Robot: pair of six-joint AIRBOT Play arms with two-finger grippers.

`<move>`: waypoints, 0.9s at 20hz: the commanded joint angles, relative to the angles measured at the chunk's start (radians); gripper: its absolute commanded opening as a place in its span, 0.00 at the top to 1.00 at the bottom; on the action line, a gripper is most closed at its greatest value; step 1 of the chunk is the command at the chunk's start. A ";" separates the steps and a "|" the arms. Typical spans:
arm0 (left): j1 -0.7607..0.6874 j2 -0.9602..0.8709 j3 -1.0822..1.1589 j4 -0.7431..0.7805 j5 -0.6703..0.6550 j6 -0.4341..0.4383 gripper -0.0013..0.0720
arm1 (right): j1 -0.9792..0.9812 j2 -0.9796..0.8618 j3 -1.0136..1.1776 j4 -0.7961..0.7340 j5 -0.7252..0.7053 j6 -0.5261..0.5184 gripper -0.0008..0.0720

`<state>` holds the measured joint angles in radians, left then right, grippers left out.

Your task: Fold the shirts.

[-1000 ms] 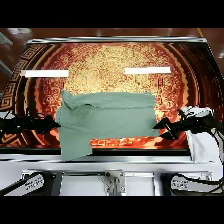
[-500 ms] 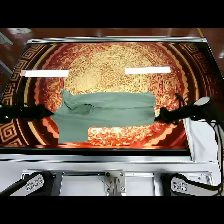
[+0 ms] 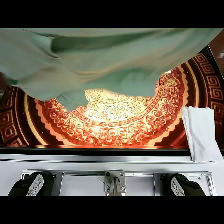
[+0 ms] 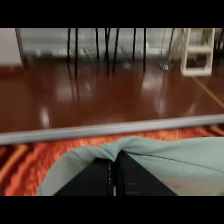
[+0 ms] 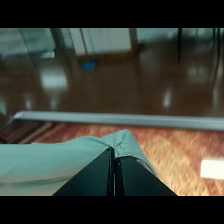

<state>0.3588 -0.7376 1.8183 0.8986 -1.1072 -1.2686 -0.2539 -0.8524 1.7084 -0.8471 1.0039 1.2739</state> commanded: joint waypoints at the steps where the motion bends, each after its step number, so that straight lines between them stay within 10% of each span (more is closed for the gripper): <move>1: 0.000 0.143 0.137 0.110 0.027 -0.092 0.93 | 0.001 0.172 0.087 -0.129 -0.011 0.103 0.90; 13: 0.000 0.249 -0.176 0.294 -0.329 -0.079 0.93 | 0.001 0.235 0.038 -0.478 0.671 0.304 0.90; 18: 0.000 0.218 -0.638 0.286 -0.202 0.048 0.93 | 0.002 0.144 -0.383 -0.442 0.592 0.292 0.90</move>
<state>0.3584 -0.5026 1.4048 1.1828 -1.3838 -1.2850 -0.2516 -0.6605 1.5322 -1.2991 1.6180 1.5642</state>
